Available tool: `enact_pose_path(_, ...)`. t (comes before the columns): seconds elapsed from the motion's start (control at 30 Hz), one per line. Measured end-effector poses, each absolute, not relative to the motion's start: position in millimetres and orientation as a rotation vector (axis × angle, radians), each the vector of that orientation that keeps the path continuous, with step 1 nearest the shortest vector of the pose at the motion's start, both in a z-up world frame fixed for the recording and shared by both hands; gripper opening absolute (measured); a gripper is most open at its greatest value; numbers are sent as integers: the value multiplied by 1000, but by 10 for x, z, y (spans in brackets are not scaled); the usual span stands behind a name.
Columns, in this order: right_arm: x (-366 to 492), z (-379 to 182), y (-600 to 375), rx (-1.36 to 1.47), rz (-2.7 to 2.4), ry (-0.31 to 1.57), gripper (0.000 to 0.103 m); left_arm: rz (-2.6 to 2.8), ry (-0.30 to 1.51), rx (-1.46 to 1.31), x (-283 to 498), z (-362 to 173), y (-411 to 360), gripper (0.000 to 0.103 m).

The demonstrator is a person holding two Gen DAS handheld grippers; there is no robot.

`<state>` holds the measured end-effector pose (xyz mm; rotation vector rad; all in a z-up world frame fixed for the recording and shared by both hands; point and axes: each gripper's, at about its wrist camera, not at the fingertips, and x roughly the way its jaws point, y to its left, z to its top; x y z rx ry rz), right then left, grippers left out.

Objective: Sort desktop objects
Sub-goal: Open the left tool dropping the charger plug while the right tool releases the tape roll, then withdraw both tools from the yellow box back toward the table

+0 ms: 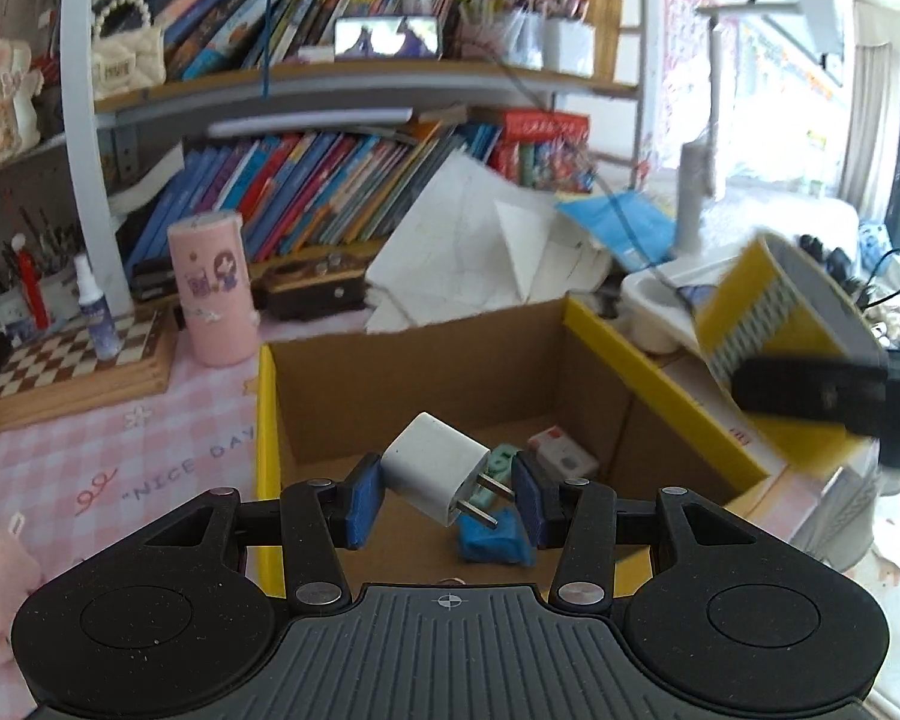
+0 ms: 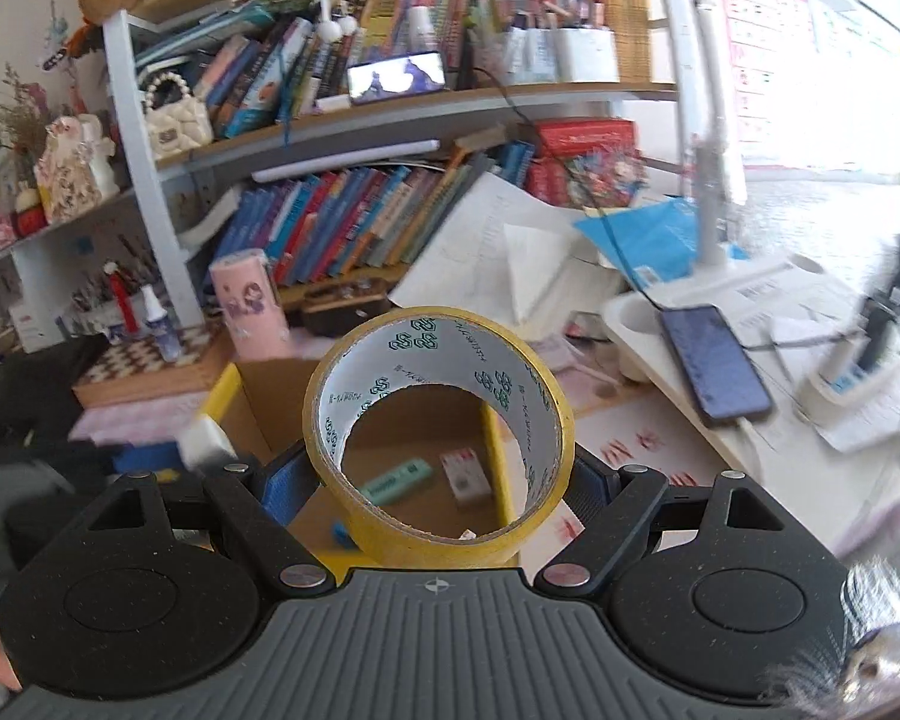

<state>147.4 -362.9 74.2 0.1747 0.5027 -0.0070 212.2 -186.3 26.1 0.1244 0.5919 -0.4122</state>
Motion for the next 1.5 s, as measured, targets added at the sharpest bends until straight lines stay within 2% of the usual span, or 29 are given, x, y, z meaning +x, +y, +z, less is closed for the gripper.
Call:
enact_pose_path(0.3,2281,651,-3506,51,164,564,82,-357,704,50,2345,74,-1882,45)
enact_pose_path(0.53,3060,287,-3141,-220,330,747,82,-333,752,55,2432,-17,-1936,45)
enact_pose_path(0.8,3570,-37,-2816,-316,456,918,82,-313,802,66,2491,-120,-1966,45)
enact_pose_path(0.97,3637,-135,-2758,-315,464,930,83,-301,768,84,2472,-88,-1976,45)
enact_pose_path(1.2,3694,-94,-2842,-275,430,925,84,-278,661,112,2346,146,-1926,52)
enact_pose_path(1.33,3631,61,-2909,-226,401,848,89,-244,611,90,2255,299,-1779,53)
enact_pose_path(1.5,3478,302,-2929,-225,324,727,89,-185,555,40,2100,485,-1526,56)
